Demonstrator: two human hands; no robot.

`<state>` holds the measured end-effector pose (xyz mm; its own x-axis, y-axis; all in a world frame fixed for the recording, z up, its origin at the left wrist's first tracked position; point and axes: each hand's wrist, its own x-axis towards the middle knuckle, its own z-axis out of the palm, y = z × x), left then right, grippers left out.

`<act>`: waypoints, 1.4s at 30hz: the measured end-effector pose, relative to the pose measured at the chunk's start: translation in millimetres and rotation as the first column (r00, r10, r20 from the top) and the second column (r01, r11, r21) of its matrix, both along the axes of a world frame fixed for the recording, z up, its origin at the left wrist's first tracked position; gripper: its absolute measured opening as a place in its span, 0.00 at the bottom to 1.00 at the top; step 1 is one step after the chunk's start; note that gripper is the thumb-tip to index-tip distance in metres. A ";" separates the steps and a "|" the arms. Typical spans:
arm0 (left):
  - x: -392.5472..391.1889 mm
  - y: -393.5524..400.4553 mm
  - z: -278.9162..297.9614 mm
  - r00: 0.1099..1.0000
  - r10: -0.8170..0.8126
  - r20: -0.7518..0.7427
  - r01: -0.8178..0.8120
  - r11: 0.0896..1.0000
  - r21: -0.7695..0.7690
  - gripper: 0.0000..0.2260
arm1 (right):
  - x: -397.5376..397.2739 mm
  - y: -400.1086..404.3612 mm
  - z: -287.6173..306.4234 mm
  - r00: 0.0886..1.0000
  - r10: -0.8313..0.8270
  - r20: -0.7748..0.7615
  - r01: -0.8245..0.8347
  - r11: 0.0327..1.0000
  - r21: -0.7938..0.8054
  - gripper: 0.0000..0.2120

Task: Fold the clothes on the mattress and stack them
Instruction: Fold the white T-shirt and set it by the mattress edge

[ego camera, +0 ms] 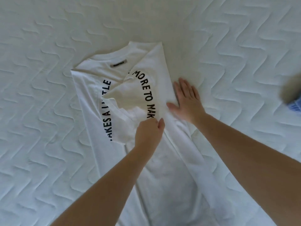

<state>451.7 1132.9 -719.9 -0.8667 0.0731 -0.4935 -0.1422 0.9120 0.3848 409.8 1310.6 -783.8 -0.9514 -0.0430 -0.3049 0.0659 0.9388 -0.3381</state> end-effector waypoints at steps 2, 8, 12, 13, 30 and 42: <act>26.7 -0.4 -5.9 0.991 0.072 0.116 -0.080 0.994 0.069 0.21 | 50.4 -2.4 3.0 1.000 -0.031 0.002 0.031 0.999 -0.020 0.40; 64.4 16.7 -6.7 0.856 0.348 0.383 -0.480 0.810 0.338 0.13 | 157.4 -1.8 17.8 0.989 -0.150 0.004 0.150 0.989 -0.016 0.37; 83.7 32.2 -12.0 0.793 0.311 0.525 -0.543 0.752 0.374 0.12 | 215.2 -11.4 31.3 0.961 -0.270 0.052 0.273 0.960 -0.061 0.35; 88.4 35.4 -13.4 0.769 0.317 0.555 -0.569 0.734 0.370 0.12 | 228.4 -15.3 35.3 0.949 -0.311 0.049 0.314 0.947 -0.073 0.35; 194.9 32.8 7.6 0.656 0.246 0.714 -0.698 0.559 0.448 0.12 | 398.9 -55.8 61.2 0.794 -0.603 0.075 0.580 0.789 0.202 0.34; 236.8 6.3 -6.0 0.658 0.234 0.715 -0.652 0.652 0.387 0.10 | 414.3 -60.5 53.8 0.708 -0.687 0.165 0.699 0.715 -0.023 0.20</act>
